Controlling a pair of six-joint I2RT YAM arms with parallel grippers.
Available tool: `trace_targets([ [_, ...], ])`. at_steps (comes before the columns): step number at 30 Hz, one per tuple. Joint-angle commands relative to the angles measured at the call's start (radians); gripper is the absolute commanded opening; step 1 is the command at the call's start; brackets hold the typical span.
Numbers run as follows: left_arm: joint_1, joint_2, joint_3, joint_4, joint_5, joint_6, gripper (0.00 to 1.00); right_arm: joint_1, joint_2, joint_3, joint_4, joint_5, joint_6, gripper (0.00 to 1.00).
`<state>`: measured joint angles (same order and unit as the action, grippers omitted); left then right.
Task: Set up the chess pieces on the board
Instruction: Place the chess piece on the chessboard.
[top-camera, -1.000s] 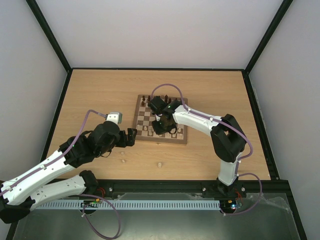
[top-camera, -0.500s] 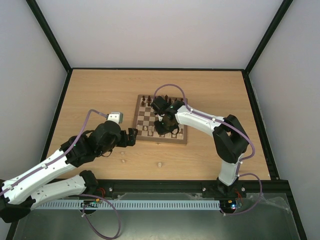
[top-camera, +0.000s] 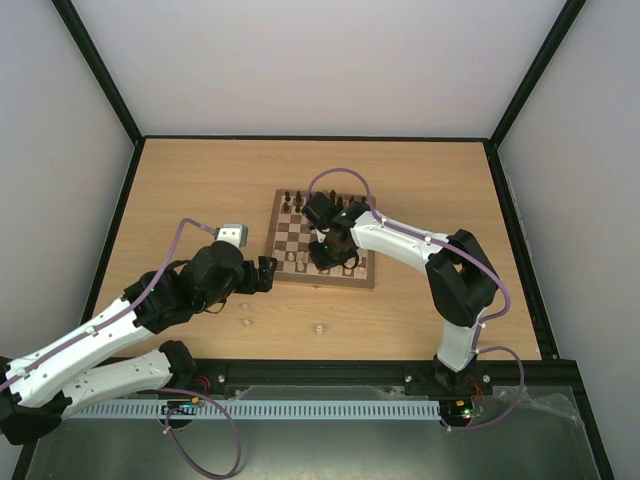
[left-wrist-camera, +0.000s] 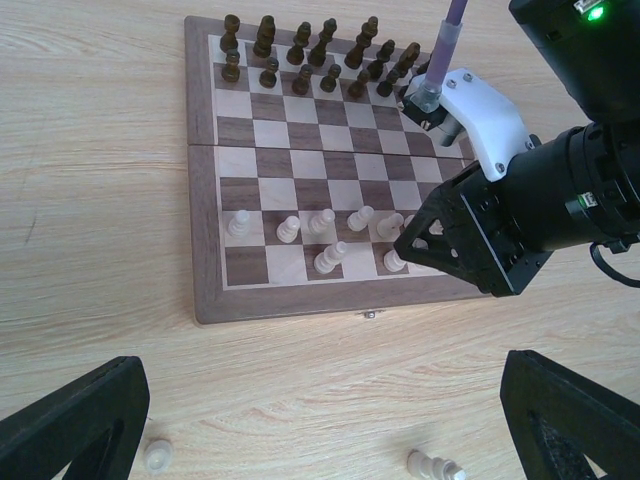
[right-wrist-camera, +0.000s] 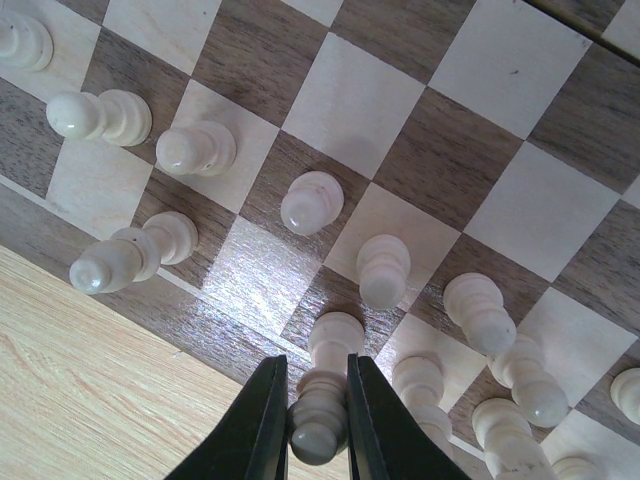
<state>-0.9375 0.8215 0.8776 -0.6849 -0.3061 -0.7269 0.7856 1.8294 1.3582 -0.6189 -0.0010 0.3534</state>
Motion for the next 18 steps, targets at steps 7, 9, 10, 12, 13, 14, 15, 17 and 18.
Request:
trace_targets([
  [7,-0.002,0.005,-0.011,0.018,0.001,0.003,0.99,-0.004,-0.022,-0.004,-0.018,-0.039,-0.019,0.02],
  [9,0.0,0.007,-0.011,0.019,0.001,0.003,0.99,-0.003,-0.016,0.009,-0.022,-0.041,-0.02,0.02],
  [10,-0.001,0.006,-0.01,0.018,0.001,0.003,0.99,-0.003,-0.013,0.016,-0.023,-0.042,-0.021,0.02],
  [12,-0.001,0.005,-0.012,0.018,0.0,0.003,0.99,-0.004,-0.004,0.03,-0.029,-0.043,-0.023,0.02],
  [13,-0.001,0.004,-0.013,0.019,-0.002,0.002,0.99,-0.003,0.0,0.037,-0.031,-0.047,-0.024,0.02],
  [14,0.0,0.004,-0.014,0.019,-0.002,0.003,0.99,-0.003,0.003,0.042,-0.032,-0.05,-0.024,0.02],
  [15,-0.001,0.004,-0.014,0.018,-0.001,0.003,0.99,-0.004,0.006,0.047,-0.033,-0.054,-0.025,0.02],
  [17,-0.001,0.007,-0.014,0.018,-0.001,0.003,0.99,-0.004,0.012,0.056,-0.033,-0.059,-0.026,0.02],
  [18,0.0,0.007,-0.014,0.019,-0.001,0.003,0.99,-0.004,0.015,0.059,-0.034,-0.061,-0.027,0.02],
])
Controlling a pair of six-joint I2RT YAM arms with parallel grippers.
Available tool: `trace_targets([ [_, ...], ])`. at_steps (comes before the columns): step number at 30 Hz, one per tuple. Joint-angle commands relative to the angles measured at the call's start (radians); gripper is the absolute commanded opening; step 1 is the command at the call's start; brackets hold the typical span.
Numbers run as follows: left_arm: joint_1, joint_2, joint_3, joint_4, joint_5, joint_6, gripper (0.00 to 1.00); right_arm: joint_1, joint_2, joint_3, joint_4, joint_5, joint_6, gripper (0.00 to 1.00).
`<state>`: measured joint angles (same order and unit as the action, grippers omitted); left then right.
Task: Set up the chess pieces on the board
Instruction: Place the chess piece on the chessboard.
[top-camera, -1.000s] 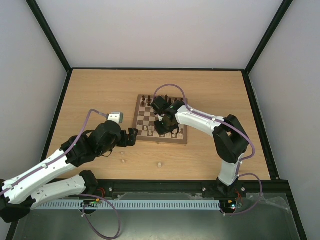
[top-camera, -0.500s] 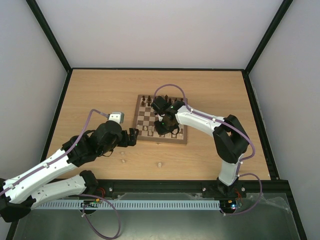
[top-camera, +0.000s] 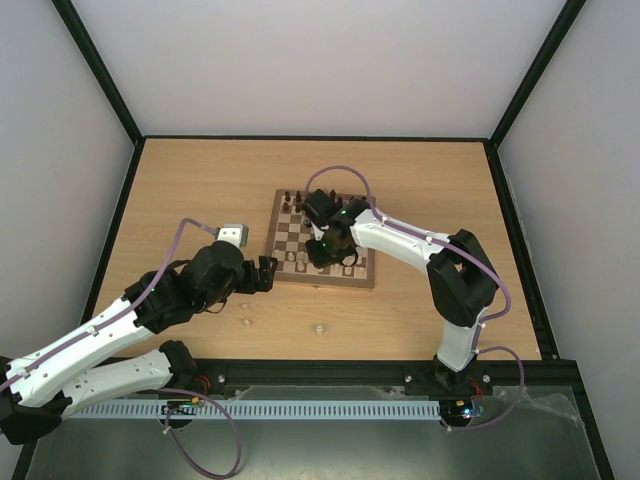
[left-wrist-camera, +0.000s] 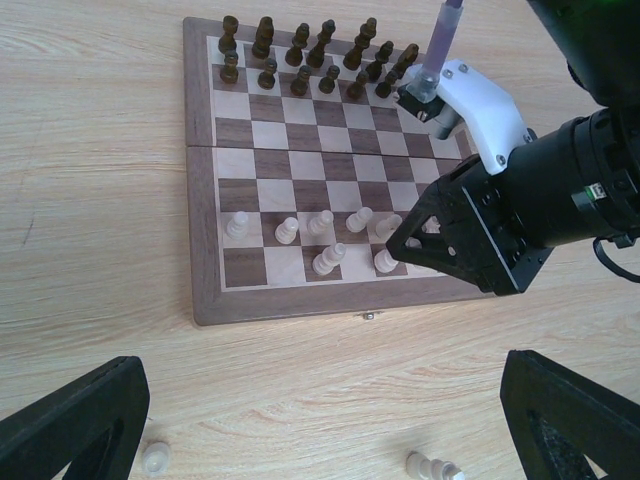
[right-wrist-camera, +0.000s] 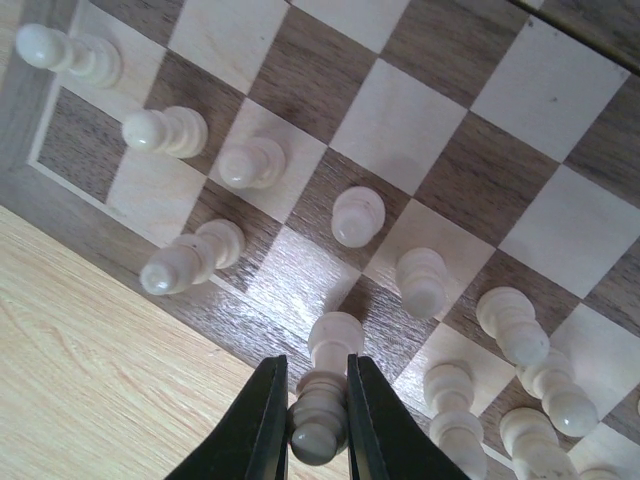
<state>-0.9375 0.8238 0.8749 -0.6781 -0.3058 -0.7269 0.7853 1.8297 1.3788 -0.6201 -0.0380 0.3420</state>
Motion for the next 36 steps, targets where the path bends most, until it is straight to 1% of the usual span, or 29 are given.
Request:
trace_targets([
  [1,0.0,0.005,-0.011,0.011,-0.001,0.003,0.99,-0.003,0.018,0.043,-0.034,-0.027,-0.015,0.02],
  [18,0.002,0.02,-0.014,0.028,0.0,0.007,0.99,-0.002,0.07,0.09,-0.04,-0.06,-0.029,0.03],
  [25,0.008,0.024,-0.018,0.031,0.002,0.01,0.99,-0.003,0.084,0.093,-0.043,-0.062,-0.036,0.05],
  [32,0.013,0.03,-0.019,0.035,0.005,0.016,0.99,-0.003,0.087,0.092,-0.041,-0.067,-0.038,0.09],
  [36,0.018,0.031,-0.02,0.038,0.009,0.017,0.99,-0.001,0.084,0.094,-0.041,-0.068,-0.038,0.13],
])
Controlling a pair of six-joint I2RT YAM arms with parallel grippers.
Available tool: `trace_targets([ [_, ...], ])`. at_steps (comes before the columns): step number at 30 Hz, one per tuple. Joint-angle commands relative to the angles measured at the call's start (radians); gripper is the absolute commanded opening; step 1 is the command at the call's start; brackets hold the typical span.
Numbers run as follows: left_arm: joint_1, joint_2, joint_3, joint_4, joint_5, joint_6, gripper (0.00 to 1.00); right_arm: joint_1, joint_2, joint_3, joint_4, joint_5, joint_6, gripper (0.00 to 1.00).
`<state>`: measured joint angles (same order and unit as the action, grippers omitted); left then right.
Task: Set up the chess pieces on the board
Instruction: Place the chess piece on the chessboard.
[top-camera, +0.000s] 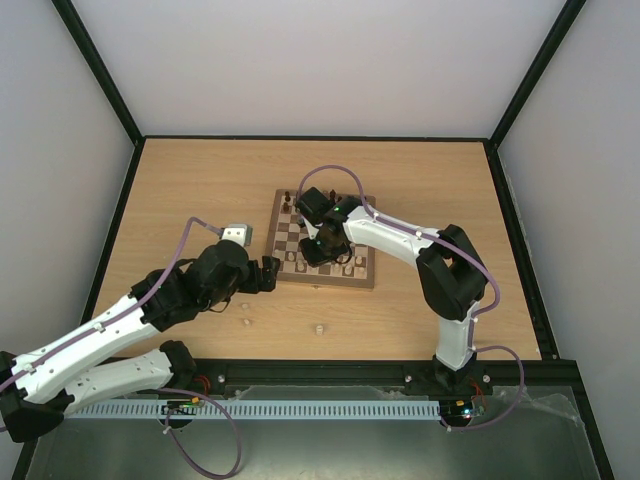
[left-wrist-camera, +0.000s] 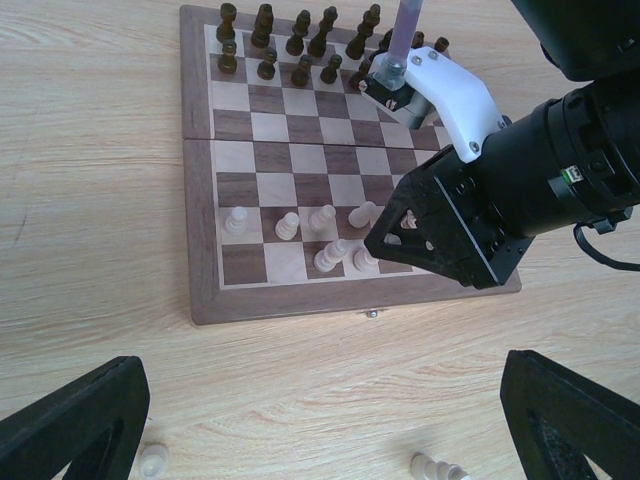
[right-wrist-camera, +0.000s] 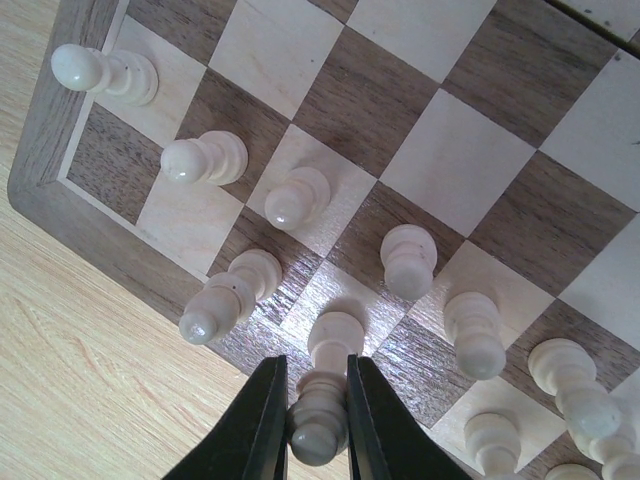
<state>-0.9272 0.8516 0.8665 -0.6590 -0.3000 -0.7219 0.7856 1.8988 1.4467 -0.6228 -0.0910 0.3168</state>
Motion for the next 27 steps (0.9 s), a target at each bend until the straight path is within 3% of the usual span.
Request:
trace_targets([
  [1,0.008,0.004,-0.012,0.019,0.004,0.013,0.99,-0.002,0.014,0.026,-0.038,-0.013,-0.012,0.14],
  [11,0.011,-0.002,-0.016,0.02,0.01,0.015,0.99,-0.002,-0.019,0.02,-0.044,0.003,-0.005,0.34],
  [14,0.01,-0.008,-0.019,0.02,0.012,0.013,0.99,-0.002,-0.038,0.017,-0.046,0.005,0.001,0.36],
  [20,0.011,-0.014,-0.018,0.02,0.013,0.012,0.99,0.0,-0.133,-0.019,-0.051,0.028,0.021,0.38],
  [27,0.014,0.001,-0.005,0.016,0.001,0.019,0.99,0.065,-0.323,-0.163,-0.037,0.065,0.07,0.5],
])
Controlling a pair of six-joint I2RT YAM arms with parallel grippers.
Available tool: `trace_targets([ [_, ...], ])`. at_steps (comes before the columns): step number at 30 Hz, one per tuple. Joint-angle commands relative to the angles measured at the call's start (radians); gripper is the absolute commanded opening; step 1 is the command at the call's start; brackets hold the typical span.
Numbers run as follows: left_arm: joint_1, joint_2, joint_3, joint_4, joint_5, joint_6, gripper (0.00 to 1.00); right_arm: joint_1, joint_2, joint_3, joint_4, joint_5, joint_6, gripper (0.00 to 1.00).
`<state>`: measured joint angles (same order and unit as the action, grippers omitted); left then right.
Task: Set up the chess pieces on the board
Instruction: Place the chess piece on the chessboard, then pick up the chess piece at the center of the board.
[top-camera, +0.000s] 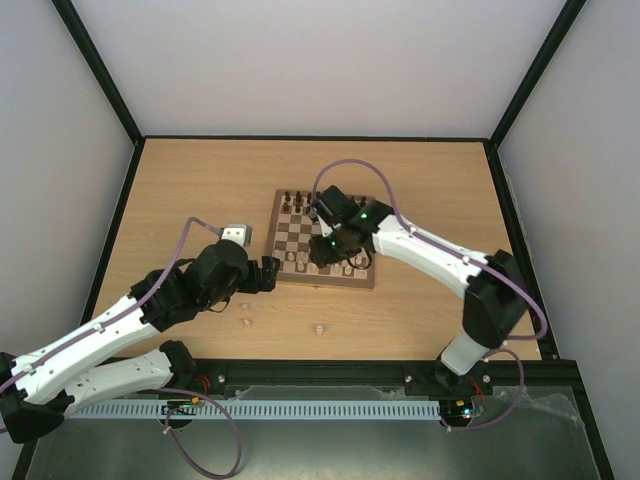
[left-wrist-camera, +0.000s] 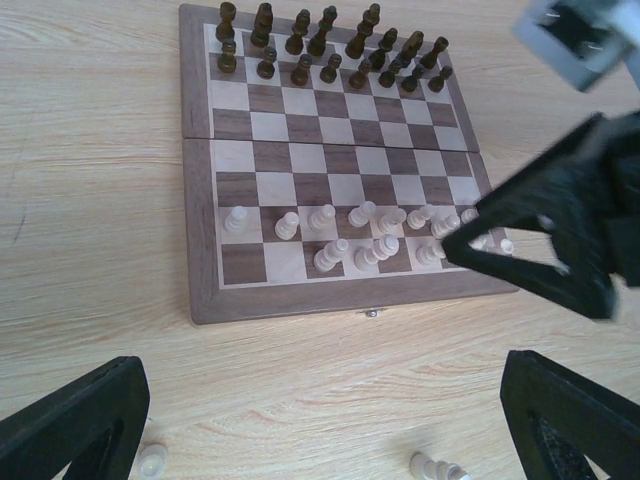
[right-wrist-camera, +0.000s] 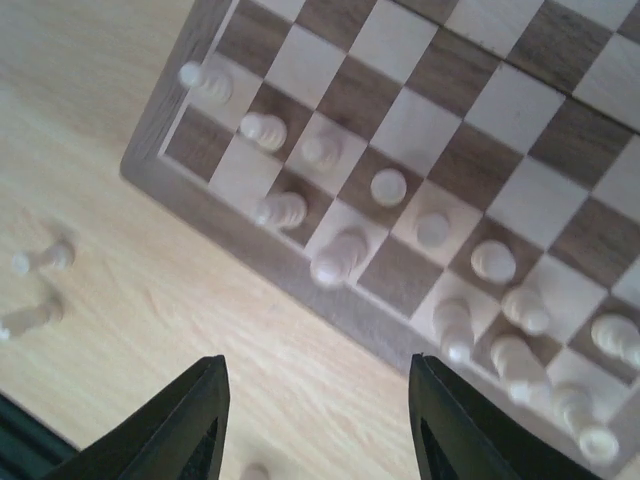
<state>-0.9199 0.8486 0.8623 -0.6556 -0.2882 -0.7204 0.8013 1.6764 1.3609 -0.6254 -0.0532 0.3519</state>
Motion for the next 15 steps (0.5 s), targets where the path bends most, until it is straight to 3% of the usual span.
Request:
trace_targets([
  [1,0.008,0.012,0.005,0.008,-0.016,0.019,0.99,0.072,-0.124,-0.105,-0.032,0.037,0.045,0.51],
  [9,0.013,0.013,0.022,0.001,-0.024,0.013,0.99,0.22,-0.247,-0.333,0.031,0.077,0.161,0.52],
  [15,0.013,-0.015,0.001,0.004,-0.017,0.007,0.99,0.311,-0.226,-0.392,0.062,0.102,0.22,0.53],
])
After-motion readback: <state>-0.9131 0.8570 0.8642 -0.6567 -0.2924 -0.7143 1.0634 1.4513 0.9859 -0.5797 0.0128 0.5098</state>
